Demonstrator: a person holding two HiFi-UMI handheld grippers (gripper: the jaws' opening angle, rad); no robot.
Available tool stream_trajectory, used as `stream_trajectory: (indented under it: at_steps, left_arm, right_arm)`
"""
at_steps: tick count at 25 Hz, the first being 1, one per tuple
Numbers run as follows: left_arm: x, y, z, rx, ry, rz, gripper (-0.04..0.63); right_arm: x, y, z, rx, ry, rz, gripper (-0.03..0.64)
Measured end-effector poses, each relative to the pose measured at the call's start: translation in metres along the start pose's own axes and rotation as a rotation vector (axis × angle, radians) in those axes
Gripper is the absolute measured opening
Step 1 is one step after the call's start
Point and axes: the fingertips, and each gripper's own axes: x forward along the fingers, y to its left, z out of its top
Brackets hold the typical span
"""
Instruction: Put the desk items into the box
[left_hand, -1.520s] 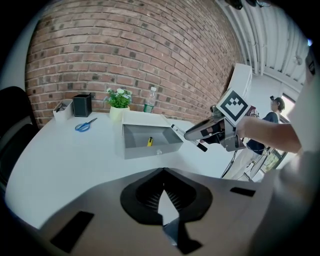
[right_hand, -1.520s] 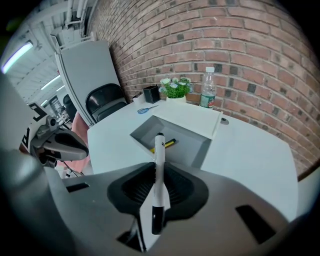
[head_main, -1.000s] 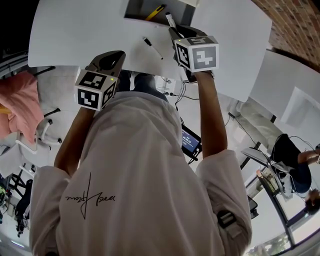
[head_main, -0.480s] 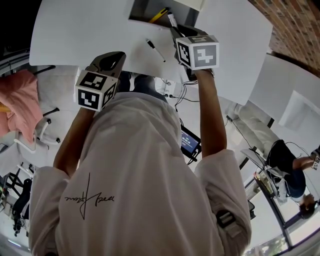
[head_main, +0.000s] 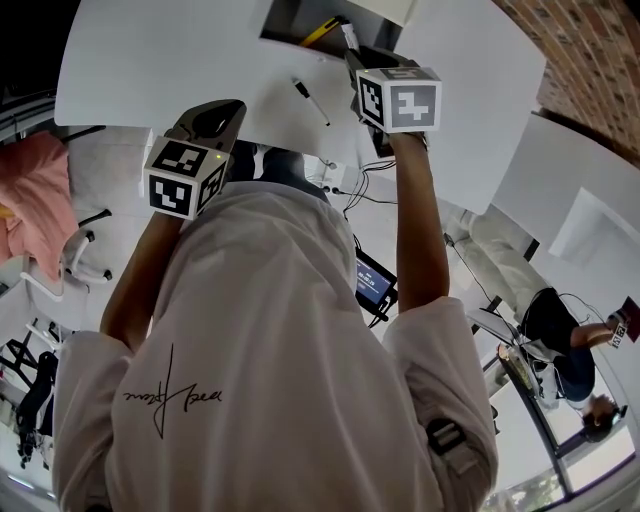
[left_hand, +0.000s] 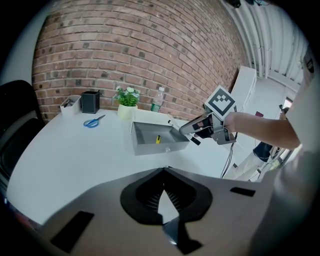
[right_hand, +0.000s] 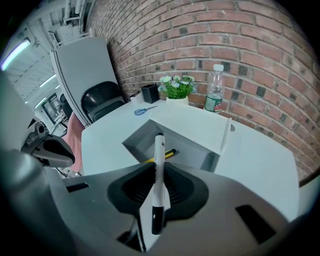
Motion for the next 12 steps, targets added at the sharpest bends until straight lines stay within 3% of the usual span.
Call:
stream_trajectory:
  at_steps: [12]
  left_arm:
    - [0.002, 0.014, 0.001, -0.019, 0.008, 0.015, 0.005]
  right_arm:
    - [0.018, -0.01, 0.004, 0.012, 0.023, -0.003, 0.08]
